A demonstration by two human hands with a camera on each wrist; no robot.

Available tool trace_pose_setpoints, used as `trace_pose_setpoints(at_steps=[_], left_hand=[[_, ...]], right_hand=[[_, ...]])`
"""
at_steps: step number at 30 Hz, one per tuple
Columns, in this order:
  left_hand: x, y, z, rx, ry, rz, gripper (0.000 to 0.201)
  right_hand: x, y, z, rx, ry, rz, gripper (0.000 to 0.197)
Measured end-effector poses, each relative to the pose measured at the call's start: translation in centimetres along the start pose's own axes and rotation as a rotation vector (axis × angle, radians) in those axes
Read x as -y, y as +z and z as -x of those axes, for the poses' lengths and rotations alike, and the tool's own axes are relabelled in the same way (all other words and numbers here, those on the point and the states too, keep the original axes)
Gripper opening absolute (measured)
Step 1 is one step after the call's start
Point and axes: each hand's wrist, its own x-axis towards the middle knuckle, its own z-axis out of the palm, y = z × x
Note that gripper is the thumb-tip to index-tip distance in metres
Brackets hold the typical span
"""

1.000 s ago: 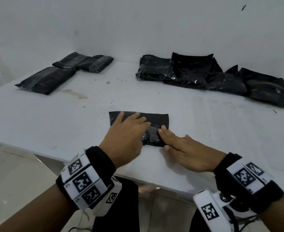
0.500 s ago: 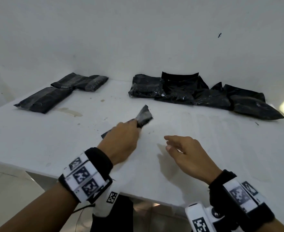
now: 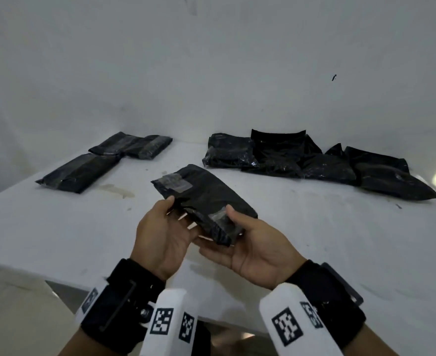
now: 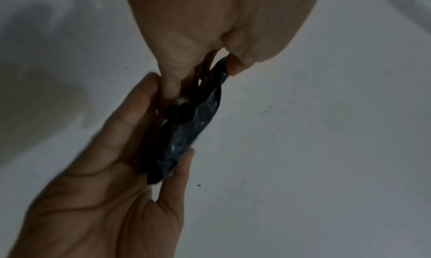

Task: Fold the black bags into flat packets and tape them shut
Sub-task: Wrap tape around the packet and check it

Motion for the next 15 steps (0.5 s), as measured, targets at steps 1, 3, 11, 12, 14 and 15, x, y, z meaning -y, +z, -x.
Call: trace_pose_setpoints(at_steps=[1, 3, 11, 12, 14, 15], left_hand=[[-0.2, -0.4, 0.1, 0.018, -0.018, -0.007, 0.034], [-0.9, -1.3, 0.3, 0.045, -0.047, -0.068, 0.036], [-3.2, -3.2, 0.8, -0.045, -0.018, -0.577, 0.014], [-3.2, -3.3, 0.8, -0.045, -0.026, -0.624, 0.014], [-2.9, -3.6, 0.7, -0.043, -0.032, -0.692, 0.019], [-2.7, -3.8, 0.7, -0.044, -0.025, -0.708, 0.02]], right_hand=[[-0.1, 0.0, -0.2, -0.011, -0.022, -0.018, 0.044], [-0.4, -0.2, -0.6, -0.039, -0.05, 0.007, 0.036], [-0.4, -1.8, -0.8, -0.214, -0.229, 0.254, 0.015], [-0.5, -1.9, -0.9, -0.218, -0.247, 0.299, 0.014], [-0.9, -1.9, -1.1, -0.203, -0.27, 0.397, 0.014], [-1.0, -1.9, -1.1, -0.189, -0.281, 0.443, 0.014]])
